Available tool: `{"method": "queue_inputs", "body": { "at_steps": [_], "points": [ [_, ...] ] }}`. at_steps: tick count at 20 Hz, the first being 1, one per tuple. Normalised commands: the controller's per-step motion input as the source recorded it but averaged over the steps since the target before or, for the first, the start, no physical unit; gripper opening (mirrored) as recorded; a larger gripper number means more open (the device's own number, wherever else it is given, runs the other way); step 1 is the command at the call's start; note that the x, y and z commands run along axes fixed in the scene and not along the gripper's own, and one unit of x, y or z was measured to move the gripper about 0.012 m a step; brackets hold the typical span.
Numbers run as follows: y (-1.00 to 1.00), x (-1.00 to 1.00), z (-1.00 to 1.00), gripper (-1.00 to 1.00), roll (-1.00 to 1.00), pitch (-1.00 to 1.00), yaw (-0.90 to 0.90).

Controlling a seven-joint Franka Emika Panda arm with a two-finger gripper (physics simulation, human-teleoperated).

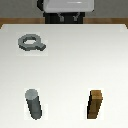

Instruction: Put the loop with the handle onto the peg.

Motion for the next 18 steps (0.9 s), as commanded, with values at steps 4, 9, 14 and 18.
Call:
{"method": "queue_inputs", "body": {
  "at_steps": [4, 9, 14, 18],
  "points": [
    [0.0, 0.0, 0.0, 1.0, 0.0, 0.0, 0.0],
    [0.0, 0.0, 0.0, 1.0, 0.0, 0.0, 0.0],
    [-0.8, 0.0, 0.0, 1.0, 0.0, 0.0, 0.0],
    [-1.0, 0.0, 0.0, 1.0, 0.0, 0.0, 0.0]
  ]
}}
